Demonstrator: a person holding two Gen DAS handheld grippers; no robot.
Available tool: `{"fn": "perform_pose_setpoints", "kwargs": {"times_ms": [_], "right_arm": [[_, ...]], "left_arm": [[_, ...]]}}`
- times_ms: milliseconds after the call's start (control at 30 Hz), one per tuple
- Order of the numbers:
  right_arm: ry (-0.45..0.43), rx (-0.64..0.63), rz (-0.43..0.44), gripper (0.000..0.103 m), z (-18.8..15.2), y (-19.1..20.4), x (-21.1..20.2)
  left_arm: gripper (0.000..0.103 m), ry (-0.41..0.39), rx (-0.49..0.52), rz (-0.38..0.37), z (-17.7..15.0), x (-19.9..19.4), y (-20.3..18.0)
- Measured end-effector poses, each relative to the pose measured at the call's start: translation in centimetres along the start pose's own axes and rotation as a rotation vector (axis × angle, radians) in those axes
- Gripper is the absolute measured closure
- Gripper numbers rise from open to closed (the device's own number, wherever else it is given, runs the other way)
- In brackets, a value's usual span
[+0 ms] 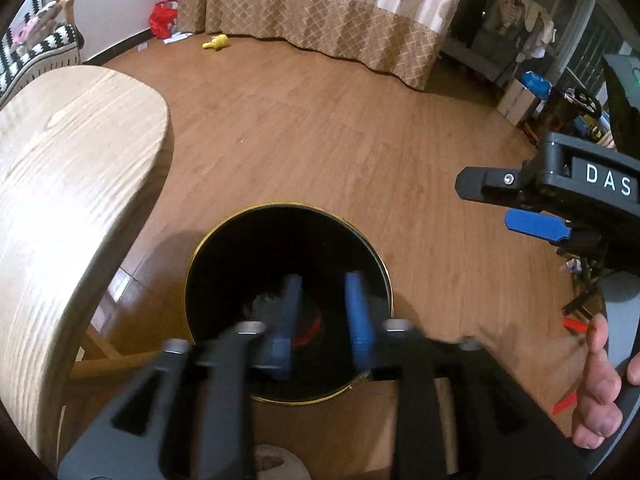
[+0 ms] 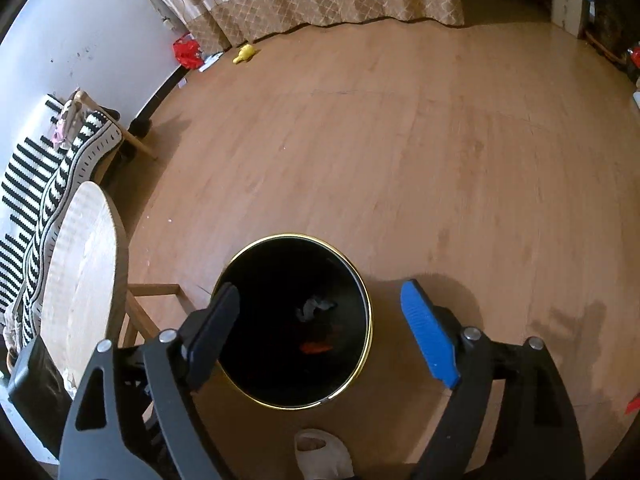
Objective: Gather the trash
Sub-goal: 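Move both tools back over the table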
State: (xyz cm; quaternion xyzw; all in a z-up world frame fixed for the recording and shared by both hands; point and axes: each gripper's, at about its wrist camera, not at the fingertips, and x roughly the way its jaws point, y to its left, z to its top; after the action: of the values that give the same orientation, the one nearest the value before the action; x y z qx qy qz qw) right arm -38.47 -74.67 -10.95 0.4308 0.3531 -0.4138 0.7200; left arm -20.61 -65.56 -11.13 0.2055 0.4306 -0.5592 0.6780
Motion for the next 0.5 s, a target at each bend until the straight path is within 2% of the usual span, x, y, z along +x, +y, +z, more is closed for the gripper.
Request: {"fn": "perform_pose_setpoints", "kwargs": {"times_ms": [33,67,133,200,367,500], "right_arm": [[-0.004,-0.002,-0.001,0.021,0.0,0.1,-0.1],[-0.008,-0.003,0.0,0.021,-0.1,0.2,-0.3],[-0.023,-0.003,0.005,0.019,-0.2,0.6,-0.8],[-0.059,0.003,0.016,0.017,-0.2,1.2,-1.8],[-0.121,-0.078,0.057,0.014,-1.1,5.5,-4.1],[-0.127,-0.224,0.127,0.014,-3.5,12.2,-5.1]], "left_arm": [[0.037,-0.015,-0.005,0.003,0.0,-0.3,0.0],[0.033,-0.035,-0.013,0.006,0.0,-0.9,0.0],[0.018,-0.053,-0.013,0.004,-0.1,-2.1,-0.1],[0.01,-0.077,-0.004,0.02,-0.3,-4.1,0.1],[0.006,-0.14,-0.042,0.089,-1.2,-11.1,3.6],[0.006,-0.186,-0.12,0.198,-3.6,-17.3,9.1]]}}
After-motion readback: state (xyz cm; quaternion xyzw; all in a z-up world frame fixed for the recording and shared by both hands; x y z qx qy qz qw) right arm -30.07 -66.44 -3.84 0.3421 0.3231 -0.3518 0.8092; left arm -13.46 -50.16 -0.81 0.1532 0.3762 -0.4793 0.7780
